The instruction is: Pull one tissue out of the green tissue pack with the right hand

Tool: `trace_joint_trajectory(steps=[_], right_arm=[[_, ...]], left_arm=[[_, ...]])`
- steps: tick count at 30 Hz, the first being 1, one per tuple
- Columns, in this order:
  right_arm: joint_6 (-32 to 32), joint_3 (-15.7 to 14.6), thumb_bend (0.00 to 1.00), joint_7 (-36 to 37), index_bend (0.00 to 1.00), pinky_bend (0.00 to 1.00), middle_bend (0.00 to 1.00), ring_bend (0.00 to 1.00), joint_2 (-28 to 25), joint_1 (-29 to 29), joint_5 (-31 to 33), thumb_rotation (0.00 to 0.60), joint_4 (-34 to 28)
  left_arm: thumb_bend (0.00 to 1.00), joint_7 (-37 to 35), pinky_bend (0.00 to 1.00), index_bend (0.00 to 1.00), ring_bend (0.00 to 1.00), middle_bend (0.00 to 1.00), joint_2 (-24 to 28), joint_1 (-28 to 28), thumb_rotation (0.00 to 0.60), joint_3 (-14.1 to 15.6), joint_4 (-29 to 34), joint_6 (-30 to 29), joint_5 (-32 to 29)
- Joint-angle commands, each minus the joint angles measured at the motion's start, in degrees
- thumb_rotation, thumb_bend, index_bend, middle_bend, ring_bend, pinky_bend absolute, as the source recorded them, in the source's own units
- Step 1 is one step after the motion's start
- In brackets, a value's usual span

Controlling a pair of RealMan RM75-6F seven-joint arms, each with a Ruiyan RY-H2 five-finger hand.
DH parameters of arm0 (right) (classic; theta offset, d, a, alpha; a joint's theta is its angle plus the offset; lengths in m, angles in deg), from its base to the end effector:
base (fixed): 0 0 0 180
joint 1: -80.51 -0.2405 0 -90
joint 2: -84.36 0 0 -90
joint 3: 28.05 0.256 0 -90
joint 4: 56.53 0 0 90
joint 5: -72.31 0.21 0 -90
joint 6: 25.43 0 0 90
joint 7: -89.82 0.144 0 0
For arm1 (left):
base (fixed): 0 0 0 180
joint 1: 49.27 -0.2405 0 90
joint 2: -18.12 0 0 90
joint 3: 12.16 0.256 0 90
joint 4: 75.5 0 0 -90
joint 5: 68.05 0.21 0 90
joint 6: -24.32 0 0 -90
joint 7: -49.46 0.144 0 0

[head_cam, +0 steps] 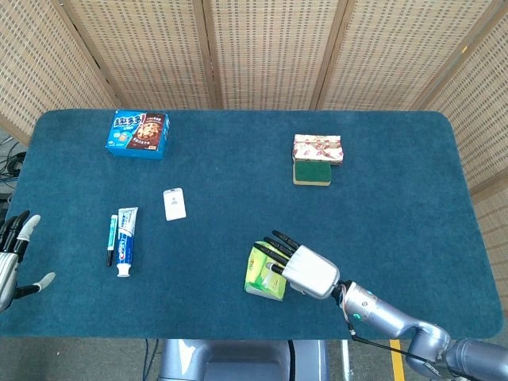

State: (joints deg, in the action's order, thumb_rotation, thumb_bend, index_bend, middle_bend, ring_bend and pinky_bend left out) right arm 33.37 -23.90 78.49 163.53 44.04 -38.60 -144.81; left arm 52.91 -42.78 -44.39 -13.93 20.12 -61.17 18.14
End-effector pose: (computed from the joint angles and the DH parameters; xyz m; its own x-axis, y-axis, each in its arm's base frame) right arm -0.1355 -0.2686 0.0102 0.6411 0.0468 0.7660 -0.4008 -0.8307 0.3863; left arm -0.3045 0.1765 0.1698 0.4505 0.0132 0.8927 0.8927 -0.0156 -0.4503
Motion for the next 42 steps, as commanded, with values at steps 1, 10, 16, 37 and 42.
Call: trace_joint_trajectory(steps=[1,10,16,37,42], right_arm=[[-1.26,0.33,0.26,-1.87,0.32,0.06,0.04,0.00,0.42,-0.75,1.44,0.600,-0.76],[-6.52,1.93,0.32,-9.41,0.32,0.06,0.04,0.00,1.15,-2.41,7.40,0.600,-4.11],[-9.39,1.84,0.35,-13.90,0.32,0.06,0.04,0.00,2.06,-2.88,11.33,0.600,-4.50],[-3.26,-0.16,0.54,-10.88,0.64,0.25,0.26,0.15,6.99,-4.41,10.36,0.600,2.08],[-0.61,-0.73,0.57,-7.70,0.66,0.28,0.29,0.17,7.22,-4.56,9.12,0.600,4.04]], left_arm=[[0.00,0.10,0.00,0.00,0.00,0.00,0.24,0.01,0.600,0.13,0.38,0.13,0.18],[0.00,-0.11,0.00,0.00,0.00,0.00,0.58,-0.13,0.600,0.10,0.62,0.10,-0.02],[0.00,-0.69,0.00,0.00,0.00,0.00,0.82,-0.11,0.600,0.05,0.65,0.14,0.04],[0.00,-1.97,0.00,0.00,0.00,0.00,1.41,-0.23,0.600,0.02,0.71,0.15,0.08],[0.00,-1.85,0.00,0.00,0.00,0.00,1.44,-0.20,0.600,0.13,0.79,0.26,0.25]])
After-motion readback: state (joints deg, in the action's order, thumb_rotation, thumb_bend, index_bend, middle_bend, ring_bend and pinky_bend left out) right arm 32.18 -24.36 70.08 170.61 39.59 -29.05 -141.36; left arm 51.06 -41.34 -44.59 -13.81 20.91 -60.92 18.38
